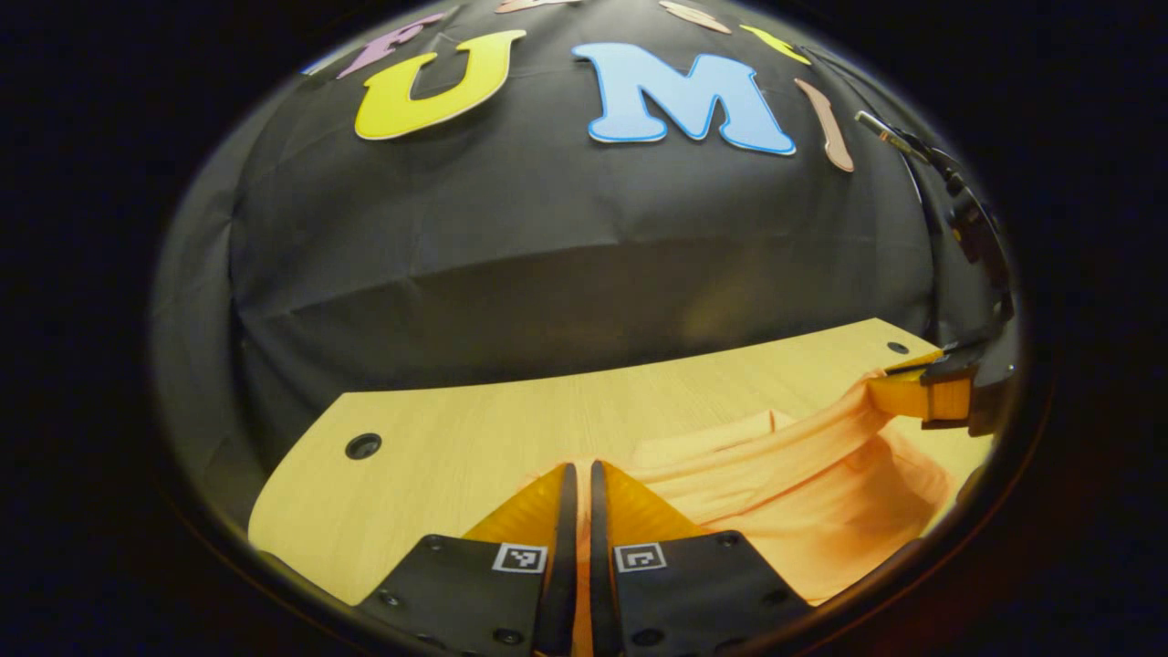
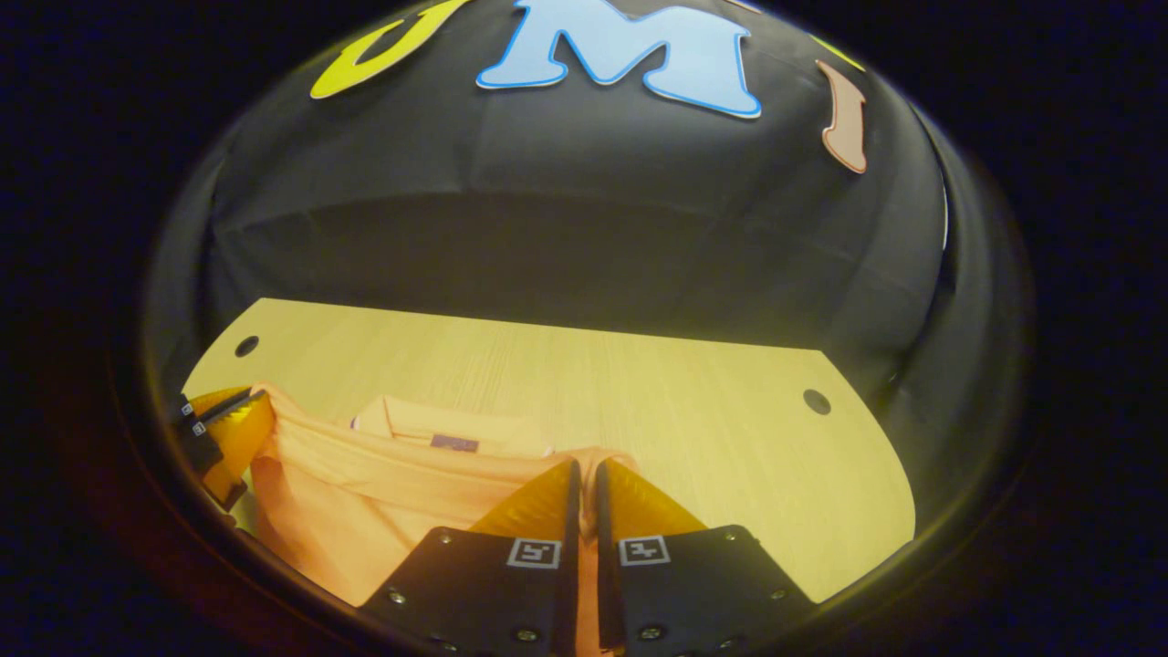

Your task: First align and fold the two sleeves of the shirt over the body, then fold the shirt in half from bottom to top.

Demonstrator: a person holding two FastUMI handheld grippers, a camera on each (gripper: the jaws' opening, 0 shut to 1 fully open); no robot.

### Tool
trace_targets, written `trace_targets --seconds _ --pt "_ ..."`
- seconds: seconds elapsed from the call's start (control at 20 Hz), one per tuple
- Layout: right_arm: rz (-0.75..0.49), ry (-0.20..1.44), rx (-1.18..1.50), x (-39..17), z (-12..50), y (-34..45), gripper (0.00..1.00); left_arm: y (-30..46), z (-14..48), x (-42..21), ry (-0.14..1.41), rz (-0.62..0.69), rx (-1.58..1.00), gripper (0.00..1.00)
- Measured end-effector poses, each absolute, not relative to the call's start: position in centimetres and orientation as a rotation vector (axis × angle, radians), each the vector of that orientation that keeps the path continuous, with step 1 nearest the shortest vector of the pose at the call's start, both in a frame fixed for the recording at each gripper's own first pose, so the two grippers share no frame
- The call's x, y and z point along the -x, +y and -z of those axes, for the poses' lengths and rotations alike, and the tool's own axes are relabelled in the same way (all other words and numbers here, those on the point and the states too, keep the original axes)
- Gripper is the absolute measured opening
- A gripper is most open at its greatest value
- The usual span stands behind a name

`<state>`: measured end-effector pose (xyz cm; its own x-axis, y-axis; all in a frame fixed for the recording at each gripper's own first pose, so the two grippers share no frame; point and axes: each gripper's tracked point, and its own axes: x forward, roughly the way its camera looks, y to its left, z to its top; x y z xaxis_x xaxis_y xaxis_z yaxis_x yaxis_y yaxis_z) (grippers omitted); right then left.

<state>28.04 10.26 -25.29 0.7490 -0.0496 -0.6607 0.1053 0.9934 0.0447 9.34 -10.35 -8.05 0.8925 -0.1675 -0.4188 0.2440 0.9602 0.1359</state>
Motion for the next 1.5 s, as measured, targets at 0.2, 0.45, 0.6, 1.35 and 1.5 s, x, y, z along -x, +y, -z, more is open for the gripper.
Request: trace_targets --seconds 0.2,0.45,0.6,1.35,1.5 --pt "0.098 0.688 -0.054 -27.6 23.6 9.8 0.23 -9.9 7.0 -8.9 0.405 0.219 -0.189 0.37" --pt "0.08 0.629 -0.035 -26.1 20.3 9.9 0.68 -9.7 3.9 -7.4 0.37 0.212 -0.149 0.78" --pt "0.071 0.574 -0.019 -24.9 18.0 9.7 0.73 -9.4 1.6 -6.1 0.336 0.186 -0.142 0.85" --pt "0.026 0.35 0.006 -12.4 8.2 5.7 0.93 -11.5 -8.3 5.9 0.18 0.097 -0.109 0.94" --pt "0.003 0.322 -0.005 -9.7 7.0 4.8 0.93 -12.3 -9.8 8.7 0.155 0.078 -0.106 0.94"
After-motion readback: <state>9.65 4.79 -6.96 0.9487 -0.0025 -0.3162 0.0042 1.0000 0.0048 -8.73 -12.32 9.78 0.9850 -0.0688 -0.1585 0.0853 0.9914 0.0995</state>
